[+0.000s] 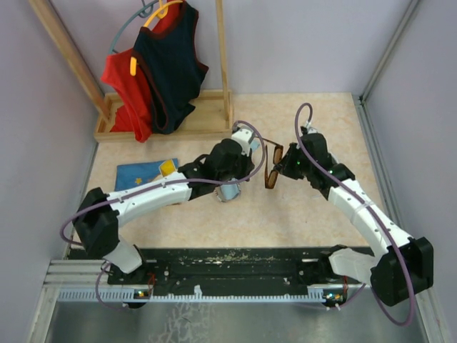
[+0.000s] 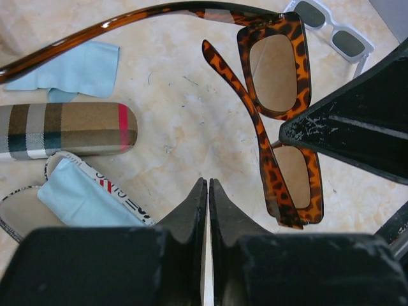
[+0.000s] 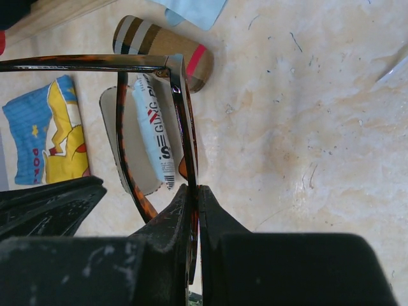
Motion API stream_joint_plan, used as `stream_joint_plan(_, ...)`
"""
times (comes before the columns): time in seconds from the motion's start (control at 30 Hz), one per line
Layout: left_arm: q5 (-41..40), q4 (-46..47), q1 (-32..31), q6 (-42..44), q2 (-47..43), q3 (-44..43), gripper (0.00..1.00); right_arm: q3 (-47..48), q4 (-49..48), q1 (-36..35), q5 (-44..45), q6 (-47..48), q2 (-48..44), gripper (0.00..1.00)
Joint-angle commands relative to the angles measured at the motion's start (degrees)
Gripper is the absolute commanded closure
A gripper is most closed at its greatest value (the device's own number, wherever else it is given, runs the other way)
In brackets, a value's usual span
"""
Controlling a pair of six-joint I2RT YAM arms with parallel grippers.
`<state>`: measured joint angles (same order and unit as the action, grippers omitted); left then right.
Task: Organize the sunglasses
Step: Fold the sunglasses.
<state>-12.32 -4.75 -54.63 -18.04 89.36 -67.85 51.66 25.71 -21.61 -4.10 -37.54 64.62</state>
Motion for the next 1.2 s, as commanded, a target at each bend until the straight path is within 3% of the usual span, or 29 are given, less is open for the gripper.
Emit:
stream_joint_plan(0.0, -1.5, 1.6, -1.0, 1.4, 3.0, -4.0, 0.93, -0.4, -3.8, 0.0, -1.9, -0.2, -2.4, 1.0)
stream_joint_plan(0.37, -1.4, 0.8, -2.9, 2.3, 8.7, -9.0, 0.97, -0.9, -5.8, 0.0, -5.9, 0.4, -1.6, 1.0)
stream_joint_plan(1.0, -0.5, 0.5, -3.4, 3.9, 10.6, -11.5, 0.96, -3.2, -9.3, -0.1, -11.0, 0.6, -2.2, 1.0)
stream_joint_plan(1.17, -2.8, -0.9, -3.4, 4.5, 8.1, -9.5, 0.96, -2.9, -6.5, -0.1, -4.3, 1.3, -2.4, 1.0)
